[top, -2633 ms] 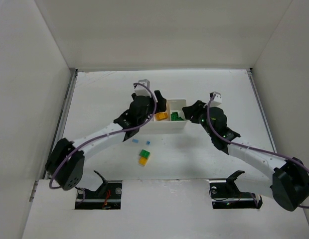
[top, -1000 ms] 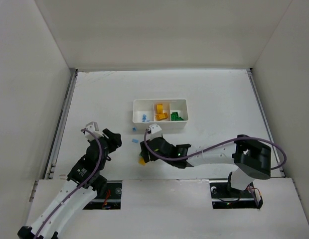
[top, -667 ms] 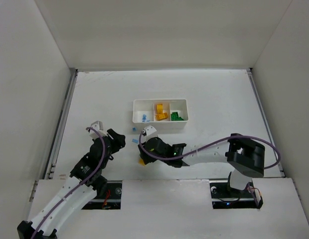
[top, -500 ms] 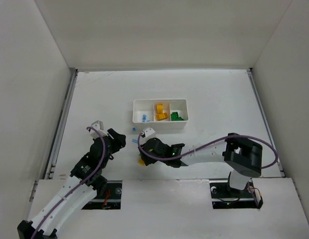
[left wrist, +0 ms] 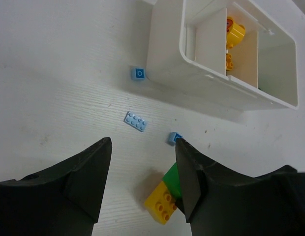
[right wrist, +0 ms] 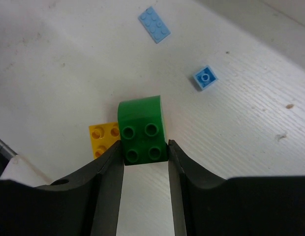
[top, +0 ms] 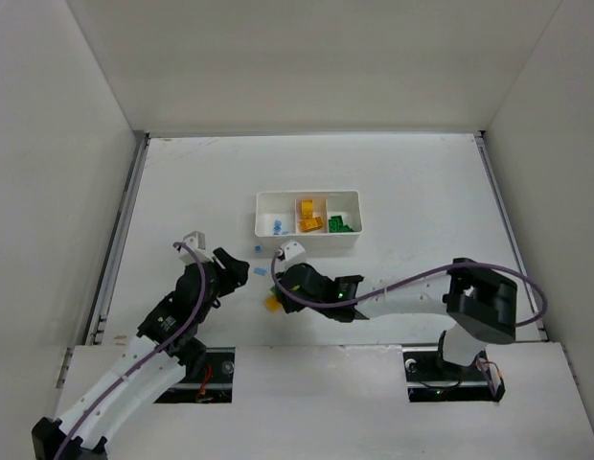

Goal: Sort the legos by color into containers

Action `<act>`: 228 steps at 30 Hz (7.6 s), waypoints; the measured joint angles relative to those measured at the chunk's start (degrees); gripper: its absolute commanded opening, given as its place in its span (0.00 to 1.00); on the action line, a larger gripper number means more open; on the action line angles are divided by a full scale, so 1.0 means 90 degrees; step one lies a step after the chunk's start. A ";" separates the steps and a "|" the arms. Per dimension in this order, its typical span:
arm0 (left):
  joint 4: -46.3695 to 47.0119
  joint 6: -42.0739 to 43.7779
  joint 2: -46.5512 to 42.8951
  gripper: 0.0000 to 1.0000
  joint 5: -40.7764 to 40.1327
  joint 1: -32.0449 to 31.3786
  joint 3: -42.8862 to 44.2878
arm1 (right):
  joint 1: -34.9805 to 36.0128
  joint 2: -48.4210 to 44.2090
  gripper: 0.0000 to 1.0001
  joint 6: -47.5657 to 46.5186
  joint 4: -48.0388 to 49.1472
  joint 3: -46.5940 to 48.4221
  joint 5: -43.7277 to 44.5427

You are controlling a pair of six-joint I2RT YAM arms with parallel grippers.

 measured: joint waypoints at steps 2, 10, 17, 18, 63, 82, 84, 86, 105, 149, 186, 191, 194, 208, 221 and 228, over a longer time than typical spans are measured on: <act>0.0104 -0.0066 0.0083 0.52 0.0138 -0.0117 0.0000 | -0.0005 -0.0355 0.23 0.0073 -0.0010 -0.0138 0.0124; 0.1095 -0.0488 0.0461 0.55 0.0563 -0.1178 0.0005 | -0.0175 -0.1824 0.23 0.0408 -0.0005 -0.0471 0.0610; 0.1911 -0.0673 0.0954 0.50 0.0556 -0.1914 0.0092 | -0.0316 -0.2295 0.23 0.0588 -0.0007 -0.0631 0.0828; 0.1984 -0.0682 0.0998 0.47 0.0520 -0.1982 0.0095 | -0.0316 -0.2336 0.23 0.0595 -0.0010 -0.0658 0.0843; 0.3385 -0.0075 0.2647 0.15 0.0318 -0.1421 0.0976 | -0.3733 -0.1999 0.63 0.0007 0.0984 -0.0896 0.0102; 0.4121 0.0933 0.6450 0.23 0.0585 -0.0794 0.3126 | -0.3354 -0.4012 0.62 0.0036 0.1205 -0.2220 0.0202; 0.4119 0.1025 0.6705 0.32 0.0597 -0.0775 0.3320 | -0.3225 -0.4017 0.61 0.0036 0.1207 -0.2232 0.0199; 0.4124 0.1110 0.6878 0.42 0.0607 -0.0753 0.3466 | -0.3113 -0.4012 0.60 0.0032 0.1209 -0.2232 0.0197; 0.3337 0.1290 0.3313 0.46 -0.0335 -0.0537 0.1435 | -0.0850 -0.1015 0.52 0.0248 0.1365 -0.1098 0.0282; 0.3665 0.0680 0.4745 0.38 0.0141 0.0376 0.0202 | -0.0833 -0.0413 0.18 -0.0185 0.0304 0.0542 0.0967; 0.4376 0.1219 0.6647 0.26 -0.0282 0.0158 0.1027 | -0.1615 -0.0260 0.53 -0.0578 0.0913 0.1025 0.0187; 0.4413 0.1294 0.6785 0.14 -0.0415 0.0112 0.1120 | -0.1547 -0.0386 0.52 -0.0457 0.1049 0.0775 0.0185; 0.4398 0.1365 0.6776 0.12 -0.0520 0.0022 0.1127 | -0.1530 -0.0447 0.52 -0.0420 0.1129 0.0614 0.0189; 0.2907 0.1338 0.4075 0.14 -0.0716 -0.0877 0.1474 | -0.1433 -0.1557 0.40 -0.0158 0.1367 -0.0770 0.0461; 0.3317 0.1724 0.6348 0.43 -0.0432 -0.0289 0.2917 | -0.0828 -0.1457 0.41 -0.0102 0.1523 -0.1149 0.0386; 0.3395 0.1705 0.5702 0.70 -0.0413 0.0083 0.2574 | -0.0804 -0.0503 0.47 -0.0250 0.1734 -0.0797 -0.0146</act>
